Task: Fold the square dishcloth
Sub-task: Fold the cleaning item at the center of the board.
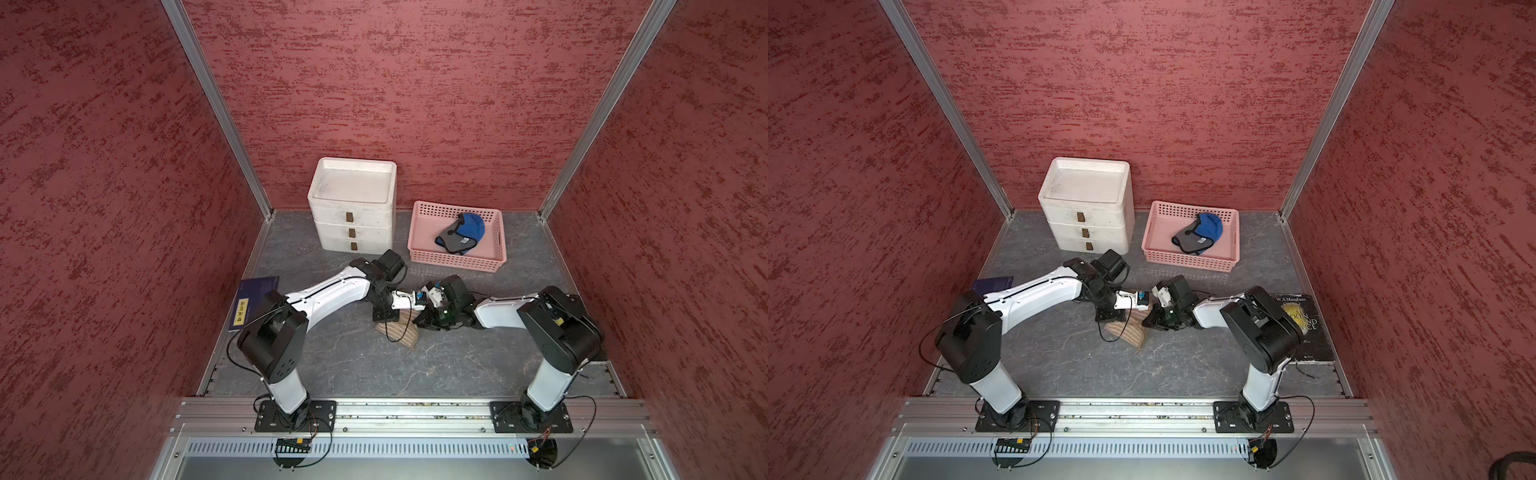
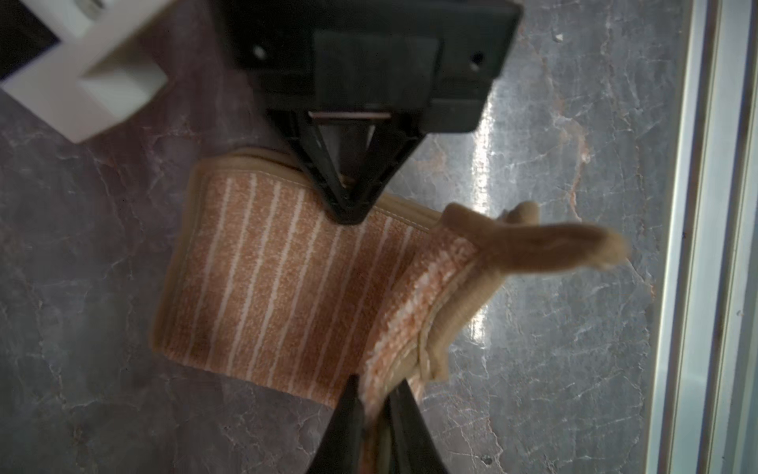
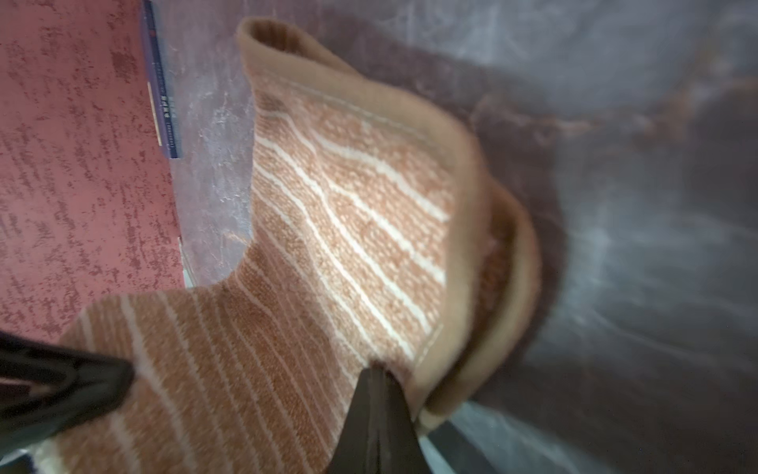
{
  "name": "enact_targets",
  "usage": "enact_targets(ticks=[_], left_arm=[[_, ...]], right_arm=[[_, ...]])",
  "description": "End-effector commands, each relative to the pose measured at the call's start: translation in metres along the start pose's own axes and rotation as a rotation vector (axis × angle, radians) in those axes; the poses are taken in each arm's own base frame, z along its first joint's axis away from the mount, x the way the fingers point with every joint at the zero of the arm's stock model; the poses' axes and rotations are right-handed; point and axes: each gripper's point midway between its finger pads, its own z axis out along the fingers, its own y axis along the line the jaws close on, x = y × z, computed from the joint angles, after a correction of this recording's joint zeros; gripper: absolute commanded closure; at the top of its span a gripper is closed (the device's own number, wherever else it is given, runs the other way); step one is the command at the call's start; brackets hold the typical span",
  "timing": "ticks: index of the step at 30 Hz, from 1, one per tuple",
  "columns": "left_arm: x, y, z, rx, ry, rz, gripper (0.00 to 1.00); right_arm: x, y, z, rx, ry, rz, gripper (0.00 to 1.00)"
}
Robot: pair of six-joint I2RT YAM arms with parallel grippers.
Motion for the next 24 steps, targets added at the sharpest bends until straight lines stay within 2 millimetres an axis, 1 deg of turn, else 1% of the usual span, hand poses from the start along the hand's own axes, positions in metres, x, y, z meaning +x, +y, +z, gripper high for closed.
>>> enact_targets(ticks=[1,4,6,11,14,16,17,19,21,24], left_arm=[[-0.018,0.030,-0.005,-0.091,-0.052,0.019,0.84],[-0.021,0.048,0.002,-0.137,-0.050,0.018,0.84],[-0.019,0.058,0.008,-0.148,-0.032,0.005,0.84],[-0.004,0.077,0.028,-0.173,0.024,-0.012,0.83],[-0.003,0.095,0.031,-0.218,0.012,-0.025,0.84],[-0.003,0.102,0.032,-0.237,0.006,-0.033,0.84],[-0.004,0.105,0.033,-0.247,0.001,-0.033,0.83],[-0.004,0.109,0.038,-0.256,-0.004,-0.039,0.77],[-0.007,0.110,0.041,-0.258,-0.023,-0.046,0.75],[-0.017,0.103,0.041,-0.236,-0.076,-0.057,0.72]], right_arm=[[0.017,-0.038,0.010,0.091,0.030,0.080,1.00],[0.017,-0.037,0.009,0.088,0.028,0.079,1.00],[0.014,-0.030,0.004,0.073,0.014,0.069,1.00],[0.005,-0.012,-0.017,0.016,-0.037,0.044,1.00],[0.002,-0.006,-0.026,-0.005,-0.050,0.039,1.00],[0.001,0.000,-0.032,-0.012,-0.063,0.030,1.00],[0.001,0.003,-0.036,-0.006,-0.073,0.026,1.00],[0.000,0.008,-0.047,0.005,-0.102,0.012,1.00],[0.002,0.012,-0.058,0.026,-0.120,0.004,1.00],[0.004,0.012,-0.074,0.077,-0.150,-0.005,0.98]])
